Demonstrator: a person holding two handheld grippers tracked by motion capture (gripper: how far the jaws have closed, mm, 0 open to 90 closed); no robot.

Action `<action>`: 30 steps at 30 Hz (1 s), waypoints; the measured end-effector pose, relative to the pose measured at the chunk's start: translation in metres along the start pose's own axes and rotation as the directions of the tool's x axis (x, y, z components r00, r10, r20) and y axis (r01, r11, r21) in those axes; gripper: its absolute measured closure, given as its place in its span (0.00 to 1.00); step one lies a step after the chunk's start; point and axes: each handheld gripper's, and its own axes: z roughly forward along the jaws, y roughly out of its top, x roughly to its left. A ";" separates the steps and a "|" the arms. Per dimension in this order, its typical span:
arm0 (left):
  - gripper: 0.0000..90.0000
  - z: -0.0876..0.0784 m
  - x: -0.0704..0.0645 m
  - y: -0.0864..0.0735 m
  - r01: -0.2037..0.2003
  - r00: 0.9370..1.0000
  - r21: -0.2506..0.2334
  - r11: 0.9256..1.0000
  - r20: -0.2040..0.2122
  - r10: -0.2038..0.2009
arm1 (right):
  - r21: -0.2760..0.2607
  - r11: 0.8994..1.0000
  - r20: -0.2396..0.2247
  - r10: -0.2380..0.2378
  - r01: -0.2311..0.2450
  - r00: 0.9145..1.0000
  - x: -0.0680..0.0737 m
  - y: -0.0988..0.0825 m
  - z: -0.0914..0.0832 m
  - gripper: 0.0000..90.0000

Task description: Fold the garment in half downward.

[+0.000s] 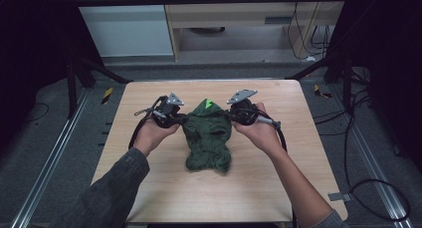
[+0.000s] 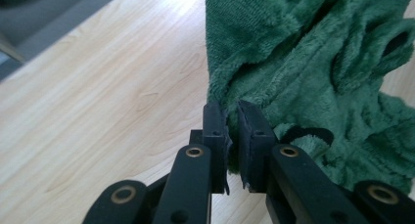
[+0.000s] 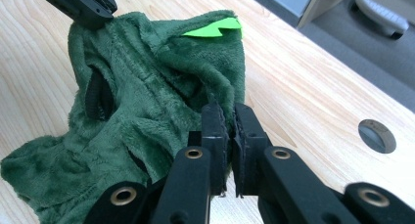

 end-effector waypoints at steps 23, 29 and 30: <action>0.92 -0.009 -0.023 -0.023 -0.022 0.999 -0.040 0.999 -0.031 0.021 | -0.027 0.997 0.009 -0.076 0.077 0.997 0.035 -0.017 -0.008 0.95; 0.91 -0.005 -0.025 -0.033 -0.006 1.000 -0.047 0.999 -0.018 0.005 | -0.036 0.996 0.001 -0.077 0.077 0.997 0.040 -0.028 -0.008 0.95; 0.91 -0.004 -0.025 -0.034 -0.009 1.000 -0.044 0.999 -0.015 0.008 | -0.032 0.996 0.003 -0.077 0.077 0.997 0.041 -0.030 -0.008 0.95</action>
